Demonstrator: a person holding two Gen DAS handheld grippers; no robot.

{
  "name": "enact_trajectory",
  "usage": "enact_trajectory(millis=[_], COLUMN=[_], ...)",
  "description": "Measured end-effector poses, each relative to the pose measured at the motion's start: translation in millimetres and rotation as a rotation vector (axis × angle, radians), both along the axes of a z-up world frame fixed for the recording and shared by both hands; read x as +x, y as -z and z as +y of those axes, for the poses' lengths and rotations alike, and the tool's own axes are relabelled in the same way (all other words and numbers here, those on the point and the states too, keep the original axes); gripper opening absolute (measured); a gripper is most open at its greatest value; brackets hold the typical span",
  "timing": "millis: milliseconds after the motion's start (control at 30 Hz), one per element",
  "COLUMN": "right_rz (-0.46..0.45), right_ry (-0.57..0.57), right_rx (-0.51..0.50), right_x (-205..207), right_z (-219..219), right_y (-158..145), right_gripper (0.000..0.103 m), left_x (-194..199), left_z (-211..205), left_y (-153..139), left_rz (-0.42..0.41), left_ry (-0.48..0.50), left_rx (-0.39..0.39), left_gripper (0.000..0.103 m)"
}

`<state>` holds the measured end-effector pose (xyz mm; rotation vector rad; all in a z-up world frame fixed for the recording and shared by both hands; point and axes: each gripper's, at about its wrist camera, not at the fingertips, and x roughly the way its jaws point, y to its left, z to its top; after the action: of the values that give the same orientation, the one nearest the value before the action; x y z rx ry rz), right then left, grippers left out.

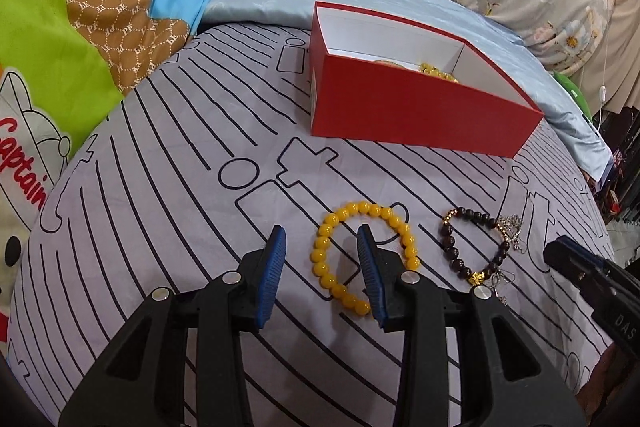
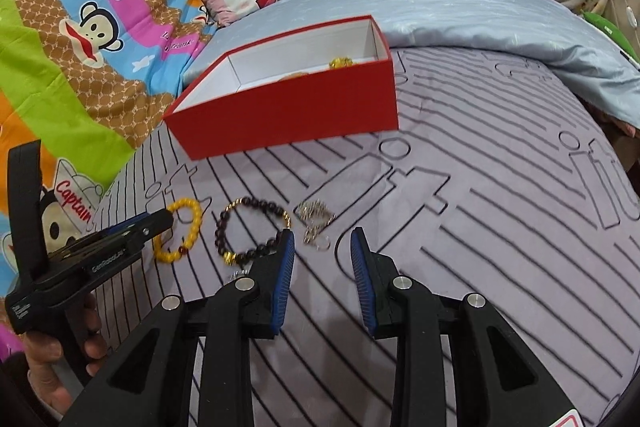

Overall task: Organize jewelry
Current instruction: 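Move left tool to the yellow amber bracelet while right tool approaches the dark bead bracelet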

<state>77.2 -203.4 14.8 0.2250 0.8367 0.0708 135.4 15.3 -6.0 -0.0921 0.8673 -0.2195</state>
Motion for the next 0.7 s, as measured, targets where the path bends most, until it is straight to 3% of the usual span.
enact_trajectory(millis=[233,467,533,700], right_rz=[0.005,0.004,0.002,0.009], right_ry=[-0.027,-0.059,-0.063,-0.071], right_rx=[0.01,0.011,0.008,-0.007], right_x=[-0.5,11.9,16.6,27.8], right_z=[10.2,21.5,22.9,25.8], right_y=[4.5,5.3,5.1,7.6], right_gripper=[0.029,0.029,0.029,0.028], left_x=[1.7,4.8,5.6,5.5], left_z=[-2.4,0.2,0.3,-0.8], left_y=[0.4,2.4,3.0,2.6], left_rz=[0.004,0.012,0.017,0.017], left_ry=[0.002,0.016,0.02,0.032], left_rx=[-0.002,-0.032,-0.038,-0.042], left_gripper=[0.033,0.017,0.008,0.007])
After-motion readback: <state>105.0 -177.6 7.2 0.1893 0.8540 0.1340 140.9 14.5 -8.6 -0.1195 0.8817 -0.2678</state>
